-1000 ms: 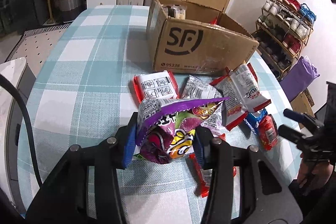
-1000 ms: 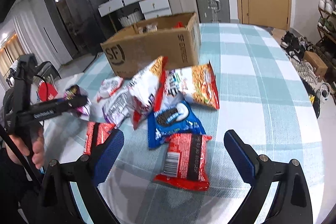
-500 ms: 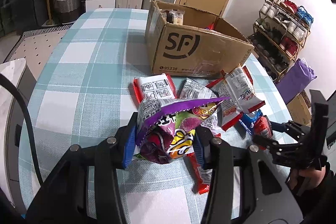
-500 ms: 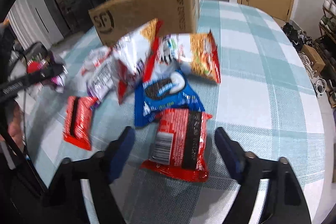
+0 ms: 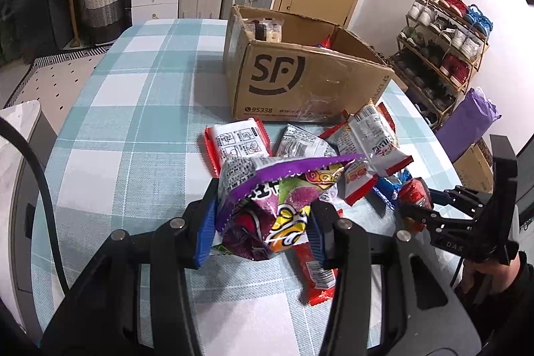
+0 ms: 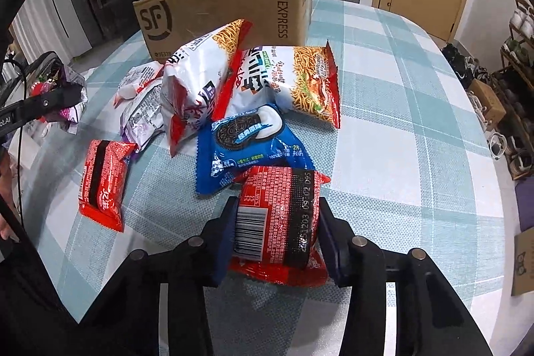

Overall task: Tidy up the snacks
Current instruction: 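Lower the right gripper onto the red wafer pack and close, then lift the candy bag with left gripper while right gripper lifts wafer pack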

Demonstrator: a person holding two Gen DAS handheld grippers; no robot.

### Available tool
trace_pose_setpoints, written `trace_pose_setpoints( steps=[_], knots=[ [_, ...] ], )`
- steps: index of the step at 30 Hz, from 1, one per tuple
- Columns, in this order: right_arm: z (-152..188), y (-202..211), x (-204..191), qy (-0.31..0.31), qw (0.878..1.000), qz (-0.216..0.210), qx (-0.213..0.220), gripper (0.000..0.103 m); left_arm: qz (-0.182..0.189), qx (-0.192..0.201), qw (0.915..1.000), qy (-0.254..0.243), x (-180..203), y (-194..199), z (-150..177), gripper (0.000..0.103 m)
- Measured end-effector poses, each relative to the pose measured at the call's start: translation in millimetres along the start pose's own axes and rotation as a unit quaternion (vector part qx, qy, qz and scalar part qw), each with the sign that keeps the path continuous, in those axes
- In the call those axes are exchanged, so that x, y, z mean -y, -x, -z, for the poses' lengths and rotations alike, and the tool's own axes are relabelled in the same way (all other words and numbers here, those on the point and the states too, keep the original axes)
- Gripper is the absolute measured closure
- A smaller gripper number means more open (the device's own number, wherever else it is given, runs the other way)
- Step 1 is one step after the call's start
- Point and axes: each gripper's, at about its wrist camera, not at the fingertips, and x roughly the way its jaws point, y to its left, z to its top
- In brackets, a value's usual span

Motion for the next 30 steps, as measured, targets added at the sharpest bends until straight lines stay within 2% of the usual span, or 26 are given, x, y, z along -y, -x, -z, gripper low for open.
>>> trace_pose_setpoints(
  steps=[4,15,21,25,30],
  knots=[
    [-1,14,6,-0.019,0.999,-0.016,0.023,0.058,-0.002,0.0,1.0,-0.004,2,0,1,0.06],
    [0,19,3,-0.015,0.999,-0.031,0.034,0.058,-0.01,0.003,0.9999,-0.005,3,-1,2,0.06],
    [-4,47,-1,-0.011,0.994,-0.036,0.099,0.058,-0.023,0.018,0.9991,-0.029,14,7,4,0.06],
    [-8,64,-6,-0.012,0.989,-0.06,0.135,0.058,-0.032,0.032,0.9979,-0.047,22,19,4,0.06],
    [-16,92,-8,-0.024,0.977,-0.095,0.192,0.058,-0.033,0.05,0.9966,-0.057,31,37,0,0.06]
  ],
)
